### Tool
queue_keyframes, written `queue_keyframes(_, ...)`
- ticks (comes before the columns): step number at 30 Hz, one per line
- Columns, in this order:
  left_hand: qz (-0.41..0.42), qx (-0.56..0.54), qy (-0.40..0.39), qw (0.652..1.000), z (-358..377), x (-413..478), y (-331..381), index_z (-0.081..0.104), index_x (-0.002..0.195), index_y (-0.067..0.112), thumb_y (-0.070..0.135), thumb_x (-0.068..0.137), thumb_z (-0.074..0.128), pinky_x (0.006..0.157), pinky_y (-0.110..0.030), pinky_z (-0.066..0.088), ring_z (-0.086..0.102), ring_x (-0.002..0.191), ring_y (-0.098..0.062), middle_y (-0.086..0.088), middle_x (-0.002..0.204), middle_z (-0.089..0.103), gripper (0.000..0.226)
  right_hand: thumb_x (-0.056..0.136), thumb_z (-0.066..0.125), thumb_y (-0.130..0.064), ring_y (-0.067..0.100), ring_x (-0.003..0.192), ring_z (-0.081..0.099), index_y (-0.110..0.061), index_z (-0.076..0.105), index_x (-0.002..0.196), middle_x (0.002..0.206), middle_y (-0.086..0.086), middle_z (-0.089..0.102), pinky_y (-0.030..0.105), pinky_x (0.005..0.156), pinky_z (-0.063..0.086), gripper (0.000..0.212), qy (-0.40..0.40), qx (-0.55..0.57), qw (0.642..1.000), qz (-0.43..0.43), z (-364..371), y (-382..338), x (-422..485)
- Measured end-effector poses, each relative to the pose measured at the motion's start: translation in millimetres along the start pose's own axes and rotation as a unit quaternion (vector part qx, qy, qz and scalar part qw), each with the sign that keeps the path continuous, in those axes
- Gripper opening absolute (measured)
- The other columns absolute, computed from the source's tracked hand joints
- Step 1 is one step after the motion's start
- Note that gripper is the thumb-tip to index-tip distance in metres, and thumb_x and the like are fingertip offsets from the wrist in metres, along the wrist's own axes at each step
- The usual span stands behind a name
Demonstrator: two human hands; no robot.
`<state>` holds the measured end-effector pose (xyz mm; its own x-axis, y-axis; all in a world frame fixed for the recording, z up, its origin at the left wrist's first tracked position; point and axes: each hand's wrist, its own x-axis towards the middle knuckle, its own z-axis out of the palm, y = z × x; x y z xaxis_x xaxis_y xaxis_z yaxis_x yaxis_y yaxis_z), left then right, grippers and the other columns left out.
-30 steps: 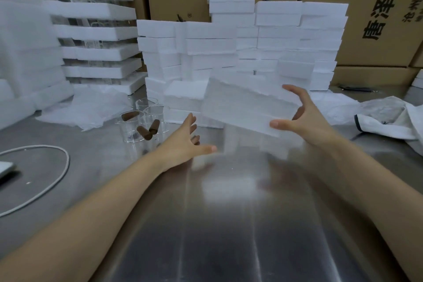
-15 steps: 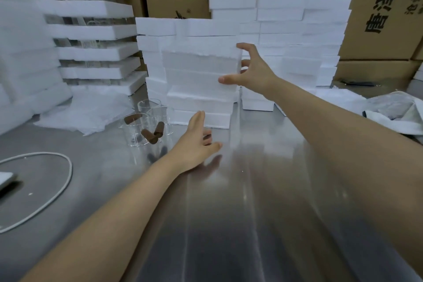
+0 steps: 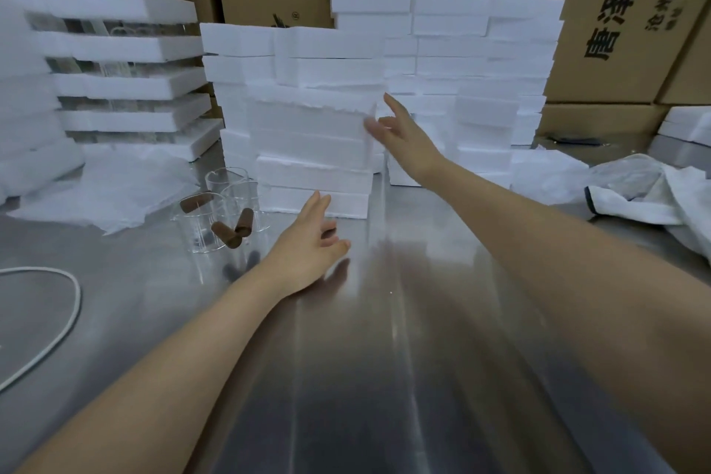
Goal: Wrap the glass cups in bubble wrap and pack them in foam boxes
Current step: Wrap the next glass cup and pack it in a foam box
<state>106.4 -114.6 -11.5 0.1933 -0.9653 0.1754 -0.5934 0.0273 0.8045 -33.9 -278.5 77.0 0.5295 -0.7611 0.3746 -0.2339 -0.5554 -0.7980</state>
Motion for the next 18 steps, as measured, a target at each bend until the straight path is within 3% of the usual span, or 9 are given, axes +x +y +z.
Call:
queue_keyframes(2, 0.001, 0.001, 0.004, 1.000, 0, -1, 2, 0.009, 0.153, 0.027, 0.027, 0.091, 0.062, 0.105, -0.024, 0.036, 0.048, 0.114, 0.002, 0.007, 0.156, 0.025, 0.082, 0.097, 0.049, -0.045, 0.007, 0.109, 0.050, -0.023, 0.039, 0.144, 0.110, -0.011, 0.056, 0.025, 0.094, 0.035, 0.053, 0.121, -0.030, 0.991, -0.041, -17, 11, -8)
queue_keyframes(3, 0.001, 0.001, 0.006, 1.000, 0, -1, 3, 0.011, 0.153, 0.028, 0.026, 0.091, 0.062, 0.106, -0.026, 0.036, 0.049, 0.113, 0.001, 0.007, 0.155, 0.027, 0.080, 0.099, 0.048, -0.036, 0.012, 0.108, 0.051, -0.018, 0.045, 0.139, 0.108, -0.005, 0.056, 0.029, 0.094, 0.038, 0.044, 0.185, -0.098, 0.976, -0.066, -30, 17, -10)
queue_keyframes(5, 0.001, 0.001, 0.013, 1.000, 0, -3, 6, 0.014, 0.152, 0.027, 0.025, 0.092, 0.061, 0.107, -0.026, 0.036, 0.049, 0.113, 0.000, 0.006, 0.154, 0.029, 0.077, 0.094, 0.051, -0.023, 0.027, 0.119, 0.046, -0.010, 0.048, 0.136, 0.123, 0.010, 0.053, 0.038, 0.097, 0.037, 0.043, 0.251, -0.304, 0.915, -0.089, -59, 31, -10)
queue_keyframes(7, 0.002, 0.003, 0.026, 1.000, 0, -4, 7, 0.019, 0.151, 0.027, 0.024, 0.092, 0.060, 0.103, -0.022, 0.037, 0.051, 0.114, -0.001, 0.008, 0.153, 0.028, 0.072, 0.089, 0.055, -0.020, 0.035, 0.134, 0.031, -0.008, 0.039, 0.142, 0.142, 0.017, 0.038, 0.043, 0.105, 0.031, 0.057, 0.240, -0.441, 0.863, -0.060, -88, 40, -6)
queue_keyframes(8, 0.004, 0.007, 0.030, 1.000, 0, -5, 8, 0.020, 0.151, 0.027, 0.024, 0.092, 0.060, 0.101, -0.021, 0.037, 0.051, 0.115, -0.001, 0.009, 0.154, 0.027, 0.071, 0.089, 0.057, -0.023, 0.036, 0.139, 0.023, -0.009, 0.032, 0.146, 0.149, 0.018, 0.029, 0.045, 0.108, 0.027, 0.064, 0.231, -0.466, 0.853, -0.033, -101, 43, -4)
queue_keyframes(13, 0.001, 0.001, 0.041, 0.999, 1, -6, 9, 0.024, 0.149, 0.030, 0.020, 0.093, 0.059, 0.083, -0.009, 0.037, 0.055, 0.111, -0.004, 0.005, 0.150, 0.037, 0.066, 0.089, 0.061, -0.033, 0.032, 0.145, 0.004, -0.019, 0.011, 0.152, 0.158, 0.011, 0.008, 0.050, 0.112, 0.023, 0.082, 0.143, -0.466, 0.868, 0.094, -139, 50, 16)
queue_keyframes(16, 0.003, -0.015, 0.055, 0.998, 2, -5, 8, 0.028, 0.148, 0.028, 0.017, 0.093, 0.059, 0.083, -0.009, 0.039, 0.056, 0.108, -0.002, 0.002, 0.142, 0.047, 0.064, 0.090, 0.061, -0.029, 0.031, 0.145, 0.009, -0.017, 0.016, 0.151, 0.157, 0.008, 0.015, 0.052, 0.111, 0.027, 0.077, 0.095, -0.468, 0.874, 0.095, -144, 55, 28)
queue_keyframes(18, -0.002, -0.016, 0.061, 0.998, 3, -4, 7, 0.029, 0.147, 0.029, 0.016, 0.093, 0.059, 0.082, -0.010, 0.039, 0.057, 0.104, -0.001, 0.003, 0.134, 0.053, 0.063, 0.089, 0.063, -0.027, 0.032, 0.139, 0.020, -0.014, 0.025, 0.148, 0.151, 0.010, 0.025, 0.048, 0.099, 0.038, 0.071, 0.093, -0.450, 0.885, 0.079, -143, 57, 36)
